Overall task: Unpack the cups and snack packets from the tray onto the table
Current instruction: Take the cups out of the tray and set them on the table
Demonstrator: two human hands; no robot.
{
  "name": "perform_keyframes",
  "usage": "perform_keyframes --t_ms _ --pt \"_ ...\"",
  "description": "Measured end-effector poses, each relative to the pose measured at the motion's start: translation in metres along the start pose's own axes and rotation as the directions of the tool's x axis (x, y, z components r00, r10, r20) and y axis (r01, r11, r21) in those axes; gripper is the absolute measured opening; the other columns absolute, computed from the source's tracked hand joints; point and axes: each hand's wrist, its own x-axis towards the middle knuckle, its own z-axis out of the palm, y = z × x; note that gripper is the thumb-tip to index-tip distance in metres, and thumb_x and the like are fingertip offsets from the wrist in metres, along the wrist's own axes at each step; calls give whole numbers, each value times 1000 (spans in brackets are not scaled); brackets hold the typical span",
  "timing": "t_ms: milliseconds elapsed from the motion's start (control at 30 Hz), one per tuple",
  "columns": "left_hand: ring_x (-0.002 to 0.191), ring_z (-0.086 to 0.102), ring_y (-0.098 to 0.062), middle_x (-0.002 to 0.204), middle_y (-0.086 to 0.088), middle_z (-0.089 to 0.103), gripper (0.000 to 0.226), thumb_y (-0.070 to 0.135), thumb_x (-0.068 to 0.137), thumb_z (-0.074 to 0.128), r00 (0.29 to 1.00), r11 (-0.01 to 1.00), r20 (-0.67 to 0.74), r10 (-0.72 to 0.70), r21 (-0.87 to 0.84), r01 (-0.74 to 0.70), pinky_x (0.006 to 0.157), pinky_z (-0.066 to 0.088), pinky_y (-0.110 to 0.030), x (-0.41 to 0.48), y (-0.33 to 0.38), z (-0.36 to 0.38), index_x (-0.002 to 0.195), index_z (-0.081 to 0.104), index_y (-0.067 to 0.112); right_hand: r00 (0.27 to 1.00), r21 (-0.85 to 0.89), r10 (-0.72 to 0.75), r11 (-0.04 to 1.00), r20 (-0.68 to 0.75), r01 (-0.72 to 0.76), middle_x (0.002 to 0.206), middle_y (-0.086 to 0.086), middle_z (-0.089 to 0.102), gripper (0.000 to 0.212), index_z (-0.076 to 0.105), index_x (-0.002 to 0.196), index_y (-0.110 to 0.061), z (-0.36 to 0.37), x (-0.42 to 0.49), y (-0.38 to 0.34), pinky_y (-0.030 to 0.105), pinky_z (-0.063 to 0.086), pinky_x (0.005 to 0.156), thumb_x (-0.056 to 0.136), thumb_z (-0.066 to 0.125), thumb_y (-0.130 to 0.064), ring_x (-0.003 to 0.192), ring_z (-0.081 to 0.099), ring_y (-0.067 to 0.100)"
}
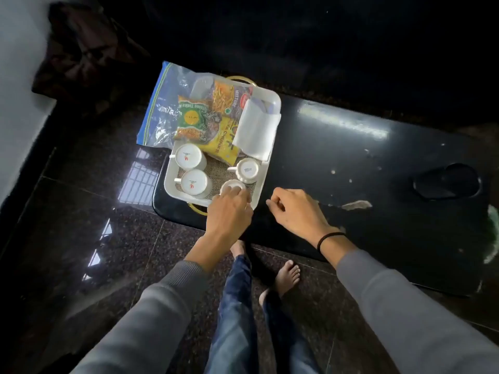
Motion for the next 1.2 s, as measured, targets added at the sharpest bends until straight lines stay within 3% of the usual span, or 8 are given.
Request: perform_keyframes --t_ms 200,333,433,733,900,1067,1133,1200 --pt "121 49 -29 128 -10 56 37 19 94 58 993 998 -108 -43 -39 39 99 40 -36 30 -17 10 130 53 7 999 45 5 999 -49 -3 117 0 64 14 58 111 -18 15 46 -10 43 58 77 99 61 -24 96 66 25" --pt "124 48 -31 134 -13 54 53 22 93 63 992 987 -119 -45 -158 26 105 36 -35 47 -21 13 138 46 2 1000 100 -1 995 -31 5 145 2 50 61 44 140 -20 24 74 -10 46 58 87 87 71 -9 125 55 27" --pt "127 49 -31 139 -13 53 56 18 91 63 994 981 -109 -27 -192 6 105 37 -35 57 -21 14 142 43 2 999 121 -43 992 15 40 154 1 44 79 37 151 -22 31 91 -9 46 57 92 83 71 -2 135 49 26" --pt "121 49 -36 130 -17 60 47 0 92 46 995 987 -94 -30 -158 15 97 39 -41 74 -25 10 139 47 3 981 101 -193 976 -11 193 134 7 56 62 48 137 -18 34 114 4 47 58 84 84 80 -23 120 55 27" --pt "125 50 -35 131 -16 63 45 -1 93 50 984 992 -168 67 -94 -84 93 39 -42 84 -26 -2 137 53 4 984 269 -159 947 -82 175 128 2 59 64 51 130 -19 19 104 14 25 43 79 77 86 -23 107 52 16" --pt "108 60 -40 118 -18 68 31 -5 95 52 952 958 -248 178 -175 -225 88 46 -48 85 -8 -11 123 65 1 998 586 20 810 -67 23 112 -21 68 66 57 119 -40 0 74 35 5 49 76 64 91 -49 102 63 -7" --pt "102 65 -35 114 -15 70 27 -2 97 55 959 918 -234 162 -320 -234 84 51 -45 84 3 -9 121 67 3 996 733 87 676 17 -72 117 -20 71 70 59 119 -44 -2 56 49 14 54 87 59 94 -54 108 66 -4" --pt "97 69 -22 109 -7 74 24 1 95 61 971 863 -195 139 -457 -215 84 53 -28 80 16 -3 117 71 6 981 840 147 510 126 -185 122 -14 73 75 60 125 -43 2 37 67 27 55 94 60 95 -54 113 68 4"
